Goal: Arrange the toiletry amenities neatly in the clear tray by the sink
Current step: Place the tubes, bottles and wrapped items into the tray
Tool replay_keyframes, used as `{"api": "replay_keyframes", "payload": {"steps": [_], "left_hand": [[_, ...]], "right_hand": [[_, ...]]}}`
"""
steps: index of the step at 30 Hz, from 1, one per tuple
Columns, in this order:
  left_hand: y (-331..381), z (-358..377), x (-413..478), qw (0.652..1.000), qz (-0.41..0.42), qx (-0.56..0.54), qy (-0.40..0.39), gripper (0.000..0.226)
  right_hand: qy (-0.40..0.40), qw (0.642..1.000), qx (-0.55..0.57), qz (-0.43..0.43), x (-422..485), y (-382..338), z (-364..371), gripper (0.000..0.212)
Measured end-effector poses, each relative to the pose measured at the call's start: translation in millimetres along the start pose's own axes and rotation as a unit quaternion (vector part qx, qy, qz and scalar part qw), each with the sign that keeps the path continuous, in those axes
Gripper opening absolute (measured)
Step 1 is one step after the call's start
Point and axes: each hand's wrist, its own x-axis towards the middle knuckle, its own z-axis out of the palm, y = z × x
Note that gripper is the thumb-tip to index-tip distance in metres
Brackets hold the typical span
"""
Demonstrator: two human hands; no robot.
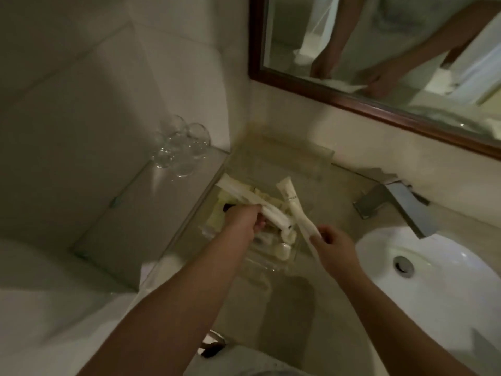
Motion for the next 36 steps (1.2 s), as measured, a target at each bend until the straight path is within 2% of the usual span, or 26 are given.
{"api": "replay_keyframes", "payload": {"steps": [9, 14, 17, 19, 21, 22, 23, 25, 27, 29, 31, 33, 34, 36], "left_hand": [[14, 30, 24, 0.998, -0.031, -0.042, -0.035, 0.024], [19, 30, 25, 0.996, -0.051, -0.044, -0.054, 0.032], [28, 19, 13, 0.994, -0.049, -0.052, -0.077, 0.029], [31, 5, 7, 0.997, -0.029, -0.037, -0.067, 0.017], [33, -13, 5, 0.995, 0.071, 0.066, 0.007, 0.014], [33, -23, 8, 0.971, 0.169, 0.163, 0.048, 0.018], [33, -32, 11, 0.917, 0.284, 0.272, 0.074, 0.024], [36, -47, 26, 0.765, 0.468, 0.439, 0.061, 0.034], [40, -54, 44, 0.646, 0.518, 0.561, 0.01, 0.041], [40, -56, 57, 0.585, 0.486, 0.649, -0.02, 0.046], [37, -56, 65, 0.554, 0.457, 0.695, -0.036, 0.053], [33, -59, 68, 0.541, 0.452, 0.708, -0.041, 0.058], [31, -60, 68, 0.559, 0.456, 0.691, -0.048, 0.058], [32, -64, 66, 0.656, 0.442, 0.609, -0.065, 0.057]], "right_hand": [[0.077, 0.997, 0.026, -0.016, -2, 2, -13, 0.01], [0.069, 0.997, 0.026, -0.014, -3, 7, -15, 0.013], [0.044, 0.998, 0.03, -0.019, -3, 11, -12, 0.015], [0.023, 0.999, 0.025, -0.019, -3, 14, -12, 0.017], [-0.002, 1.0, 0.009, -0.022, -1, 15, -13, 0.02], [-0.019, 0.999, 0.001, -0.025, 0, 14, -13, 0.021], [-0.035, 0.999, -0.005, -0.028, 1, 11, -12, 0.022], [-0.05, 0.998, -0.016, -0.031, 6, 5, -10, 0.025], [-0.053, 0.998, -0.025, -0.029, 13, -2, -7, 0.023], [-0.059, 0.997, -0.035, -0.029, 24, -11, -1, 0.021], [-0.072, 0.996, -0.053, -0.03, 37, -20, 6, 0.021], [-0.087, 0.993, -0.082, -0.025, 50, -30, 13, 0.022], [-0.092, 0.991, -0.1, -0.021, 56, -34, 15, 0.022], [-0.101, 0.985, -0.14, -0.022, 65, -40, 18, 0.023]]}}
